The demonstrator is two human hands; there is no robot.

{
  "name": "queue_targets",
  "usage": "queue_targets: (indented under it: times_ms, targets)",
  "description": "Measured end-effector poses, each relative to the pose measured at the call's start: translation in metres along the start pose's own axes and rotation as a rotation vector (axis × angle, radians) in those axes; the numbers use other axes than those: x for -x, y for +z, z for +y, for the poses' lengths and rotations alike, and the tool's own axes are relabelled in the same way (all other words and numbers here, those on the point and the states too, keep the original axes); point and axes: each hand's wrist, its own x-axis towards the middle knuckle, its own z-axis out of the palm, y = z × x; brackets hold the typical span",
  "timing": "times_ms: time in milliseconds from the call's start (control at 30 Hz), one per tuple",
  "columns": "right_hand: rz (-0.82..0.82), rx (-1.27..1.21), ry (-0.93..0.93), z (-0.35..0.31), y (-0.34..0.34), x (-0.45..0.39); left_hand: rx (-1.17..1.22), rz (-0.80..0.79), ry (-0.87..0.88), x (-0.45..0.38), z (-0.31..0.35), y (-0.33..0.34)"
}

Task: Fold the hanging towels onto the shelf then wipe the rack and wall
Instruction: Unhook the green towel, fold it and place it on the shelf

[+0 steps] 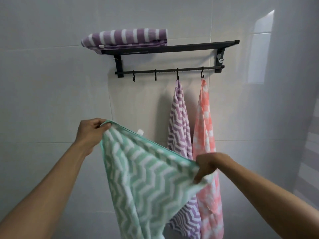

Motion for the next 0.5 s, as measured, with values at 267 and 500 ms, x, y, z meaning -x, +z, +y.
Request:
queue_targets:
  times_ms: [267, 500]
  targets:
    - [1.194, 0.153, 0.24, -0.006, -0.108, 0.039, 0.158, 0.325, -0.021, -0.039, 0.01, -0.01]
    - [0.259, 0.274, 0.274, 0.001, -0.057, 0.037, -0.089, 0.089, -0.131, -0.012, -0.024, -0.017]
